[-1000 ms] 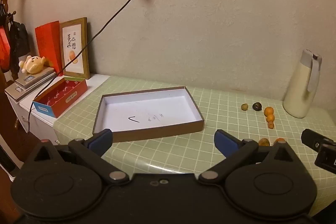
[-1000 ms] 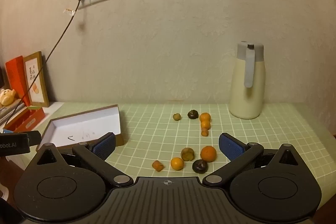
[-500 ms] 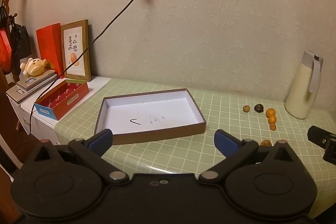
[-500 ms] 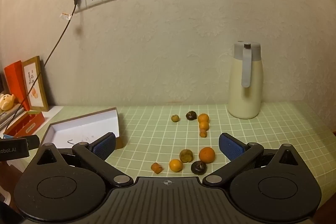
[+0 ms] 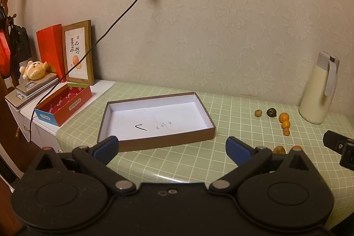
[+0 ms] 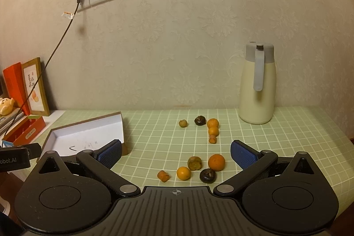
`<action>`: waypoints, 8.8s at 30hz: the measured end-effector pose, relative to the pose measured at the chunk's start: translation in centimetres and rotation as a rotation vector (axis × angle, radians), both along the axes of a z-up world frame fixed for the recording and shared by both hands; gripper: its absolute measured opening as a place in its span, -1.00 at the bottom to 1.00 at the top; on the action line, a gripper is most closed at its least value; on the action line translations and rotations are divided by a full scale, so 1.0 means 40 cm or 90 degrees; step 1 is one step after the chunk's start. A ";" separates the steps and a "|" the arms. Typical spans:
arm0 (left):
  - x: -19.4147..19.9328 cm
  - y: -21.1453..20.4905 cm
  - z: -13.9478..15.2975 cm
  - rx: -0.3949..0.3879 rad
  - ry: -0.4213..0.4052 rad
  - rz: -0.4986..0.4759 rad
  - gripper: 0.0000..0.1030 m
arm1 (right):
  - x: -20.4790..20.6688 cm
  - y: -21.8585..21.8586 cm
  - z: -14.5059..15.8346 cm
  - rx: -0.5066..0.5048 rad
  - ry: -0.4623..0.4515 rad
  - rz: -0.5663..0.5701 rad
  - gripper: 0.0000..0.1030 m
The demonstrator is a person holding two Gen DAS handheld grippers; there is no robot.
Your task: Organize fruits
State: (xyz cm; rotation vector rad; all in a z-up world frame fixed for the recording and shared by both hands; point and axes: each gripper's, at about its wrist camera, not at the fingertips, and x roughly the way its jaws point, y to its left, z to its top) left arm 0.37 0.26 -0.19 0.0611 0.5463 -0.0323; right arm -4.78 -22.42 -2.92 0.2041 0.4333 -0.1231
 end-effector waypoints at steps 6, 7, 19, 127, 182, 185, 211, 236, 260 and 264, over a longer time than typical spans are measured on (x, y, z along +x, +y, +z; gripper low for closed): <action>0.000 -0.002 -0.001 0.000 -0.001 0.000 0.88 | -0.002 0.001 0.001 0.003 0.002 0.001 1.00; 0.000 -0.002 0.000 0.001 -0.001 0.001 0.88 | 0.002 0.001 0.004 0.003 0.003 0.001 1.00; 0.004 -0.007 -0.004 0.000 0.000 -0.004 0.88 | 0.002 0.006 0.002 0.004 0.006 0.001 1.00; 0.285 -0.390 -0.447 0.102 0.089 -0.305 -0.31 | 0.147 -0.272 -0.294 0.062 0.072 -0.081 0.99; 0.318 -0.306 -0.434 0.054 0.064 -0.217 -0.77 | 0.304 -0.173 -0.400 0.030 0.125 -0.030 -0.29; 0.316 -0.288 -0.416 0.040 0.049 -0.201 -0.77 | 0.277 -0.165 -0.361 0.018 0.082 -0.028 -0.29; 0.220 0.071 -0.196 0.001 -0.107 0.049 -0.77 | 0.235 0.129 -0.101 -0.033 -0.097 0.166 -0.29; 0.393 0.306 -0.259 0.020 -0.061 0.164 -0.77 | 0.509 0.336 -0.173 -0.056 -0.079 0.296 -0.29; 0.536 0.302 -0.380 0.029 0.033 0.153 -0.76 | 0.722 0.291 -0.328 -0.024 0.060 0.255 -0.29; 0.546 0.304 -0.390 0.025 0.046 0.154 -0.76 | 0.732 0.292 -0.337 -0.018 0.070 0.249 -0.29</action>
